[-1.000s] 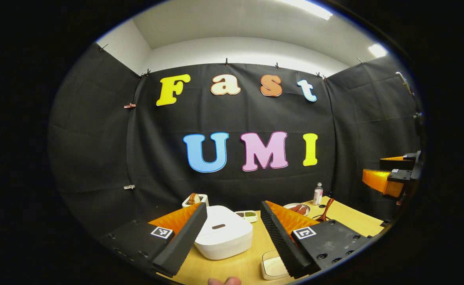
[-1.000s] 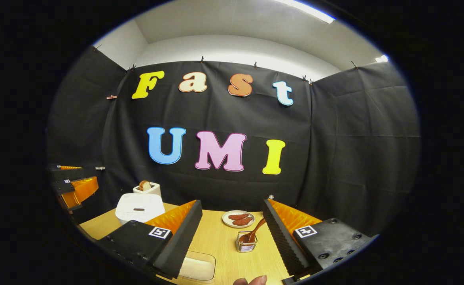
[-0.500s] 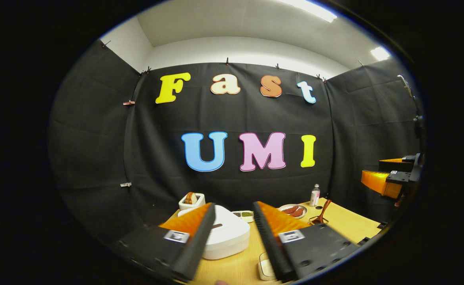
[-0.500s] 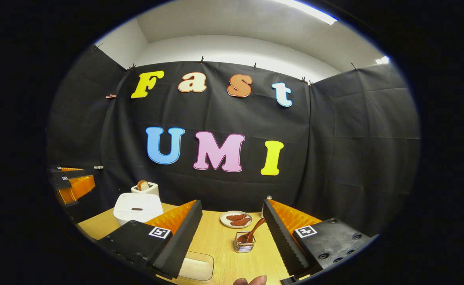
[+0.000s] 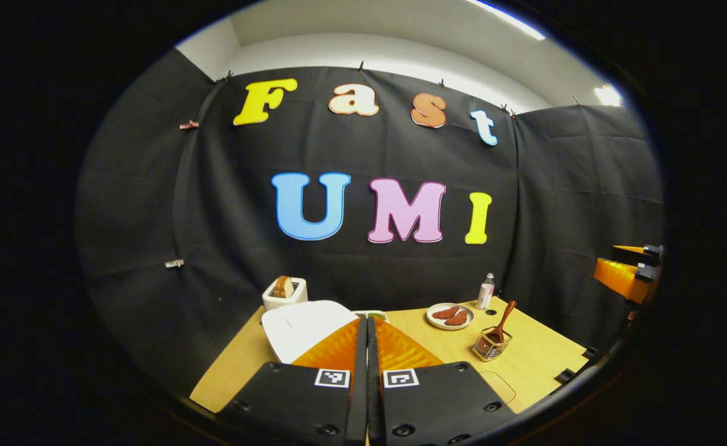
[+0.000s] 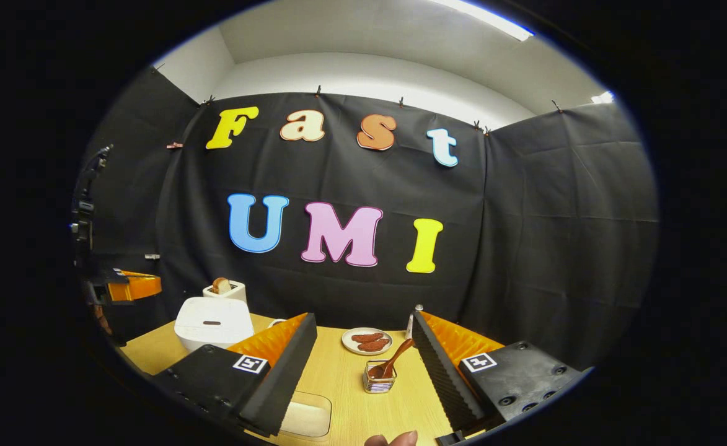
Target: Close the left gripper, press the button to open the rice cooker; take a wooden spoon from the chopstick holder with the right hand, scoop a spoonful of rice and pour it into the rice cooker, then put the wooden spoon back into the chopstick holder.
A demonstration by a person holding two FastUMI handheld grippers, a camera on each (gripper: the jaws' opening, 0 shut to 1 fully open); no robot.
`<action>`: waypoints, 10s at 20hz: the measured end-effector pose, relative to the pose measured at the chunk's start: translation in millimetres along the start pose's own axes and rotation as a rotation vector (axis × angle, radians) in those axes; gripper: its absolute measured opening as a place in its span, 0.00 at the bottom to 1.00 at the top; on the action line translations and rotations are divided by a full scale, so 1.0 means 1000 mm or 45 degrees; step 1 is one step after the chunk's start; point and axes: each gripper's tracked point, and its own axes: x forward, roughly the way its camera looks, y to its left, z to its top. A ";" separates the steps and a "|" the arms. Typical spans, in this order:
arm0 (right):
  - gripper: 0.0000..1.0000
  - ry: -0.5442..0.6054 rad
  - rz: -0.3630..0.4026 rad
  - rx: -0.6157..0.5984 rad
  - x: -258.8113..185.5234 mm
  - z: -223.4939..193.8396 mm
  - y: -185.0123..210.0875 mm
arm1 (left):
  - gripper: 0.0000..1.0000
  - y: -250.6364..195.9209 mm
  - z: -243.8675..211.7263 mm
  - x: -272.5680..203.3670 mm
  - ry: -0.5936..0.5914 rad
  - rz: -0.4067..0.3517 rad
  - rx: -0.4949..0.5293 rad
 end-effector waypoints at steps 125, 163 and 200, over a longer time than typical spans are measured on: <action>0.09 0.504 0.529 0.109 0.062 -0.201 0.108 | 0.95 -0.021 -0.084 -0.077 0.091 0.204 -0.095; 0.09 0.748 0.298 1.304 0.042 -0.207 0.102 | 0.95 -0.002 -0.090 -0.084 0.082 0.121 -0.150; 0.08 0.372 0.651 0.262 0.287 -0.083 0.405 | 0.95 0.068 -0.125 -0.096 0.132 0.267 -0.236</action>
